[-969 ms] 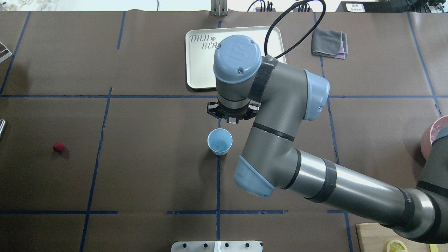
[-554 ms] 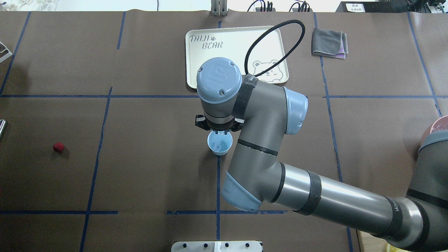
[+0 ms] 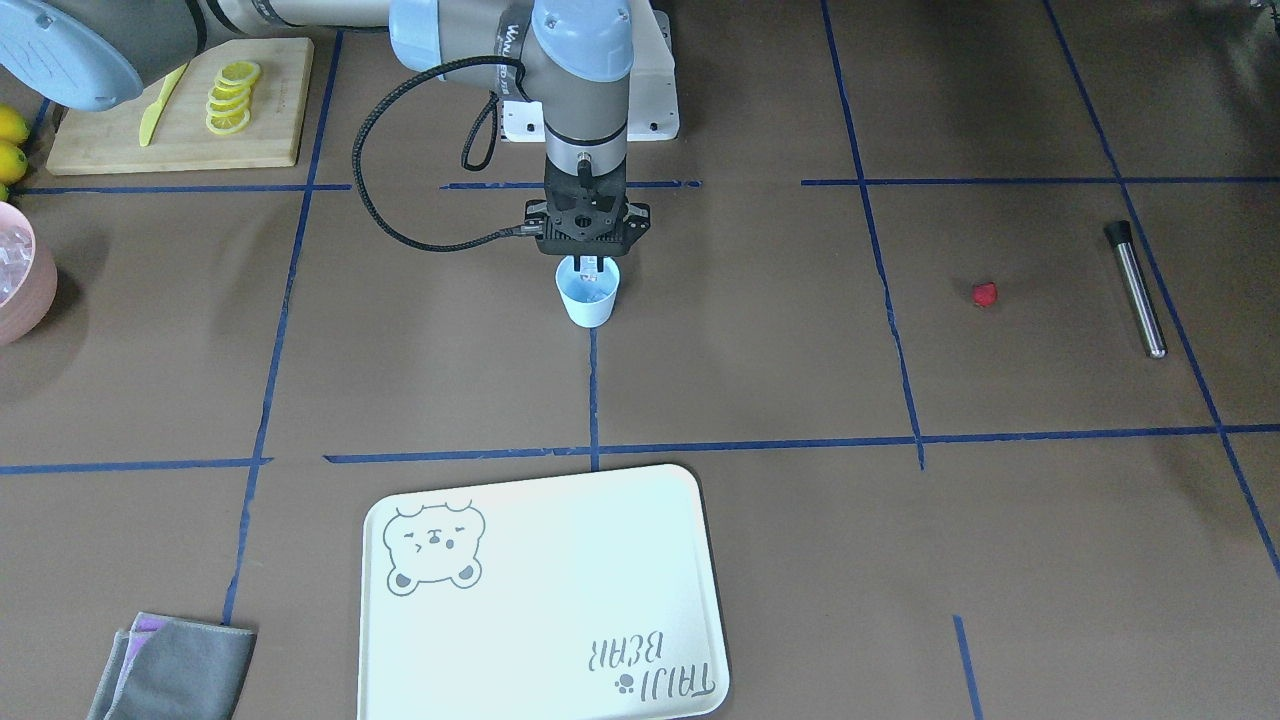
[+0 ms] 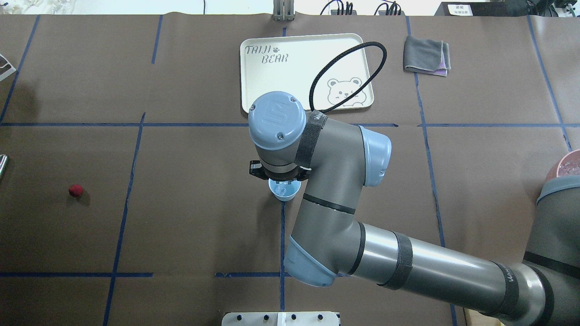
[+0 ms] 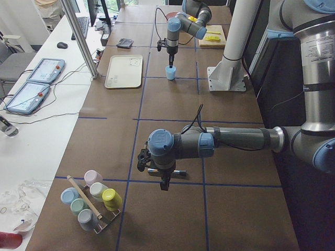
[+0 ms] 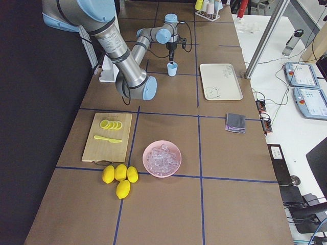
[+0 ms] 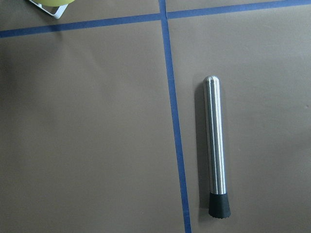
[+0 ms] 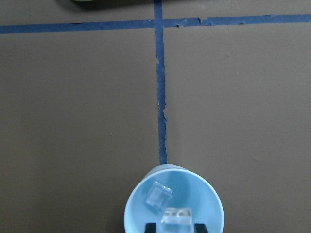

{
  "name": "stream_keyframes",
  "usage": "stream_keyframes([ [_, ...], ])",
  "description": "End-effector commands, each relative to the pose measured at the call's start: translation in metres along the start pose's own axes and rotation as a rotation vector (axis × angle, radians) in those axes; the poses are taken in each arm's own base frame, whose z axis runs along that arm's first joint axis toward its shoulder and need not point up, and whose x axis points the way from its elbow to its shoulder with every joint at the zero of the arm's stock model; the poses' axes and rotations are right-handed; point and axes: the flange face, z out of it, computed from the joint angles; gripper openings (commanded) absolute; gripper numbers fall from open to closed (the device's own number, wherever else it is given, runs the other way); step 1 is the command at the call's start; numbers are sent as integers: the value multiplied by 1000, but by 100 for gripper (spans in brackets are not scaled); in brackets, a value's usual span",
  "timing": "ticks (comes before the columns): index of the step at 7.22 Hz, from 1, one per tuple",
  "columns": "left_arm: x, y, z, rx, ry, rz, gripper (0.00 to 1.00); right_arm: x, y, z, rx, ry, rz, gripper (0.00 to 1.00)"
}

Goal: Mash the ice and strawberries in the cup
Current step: 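Open the right gripper to drop the ice cube into the cup, then move the right gripper back to the pink bowl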

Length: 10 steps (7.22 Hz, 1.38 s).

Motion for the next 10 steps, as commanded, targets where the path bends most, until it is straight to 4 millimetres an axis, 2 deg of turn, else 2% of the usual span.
stream_keyframes([
  [1, 0, 0, 1, -2, 2, -1, 100, 0, 0, -1, 9, -1, -6, 97],
  [3, -1, 0, 1, -1, 2, -2, 100, -1, -2, -8, 14, -13, -7, 97],
  [4, -1, 0, 1, -1, 2, -2, 100, 12, -16, -23, 26, -28, 5, 98],
  [5, -1, 0, 2, -3, 2, -2, 100, 45, -31, -30, 24, -30, 2, 98],
  [7, -2, 1, 2, -5, 1, -4, 100, 170, -56, -44, 7, -24, -81, 98],
  [8, -2, 1, 3, -6, 2, -6, 100, 238, -74, -56, 6, -12, -160, 98],
  [10, -1, 1, 2, -5, 2, -4, 100, 383, -97, -71, -26, 25, -284, 98],
])
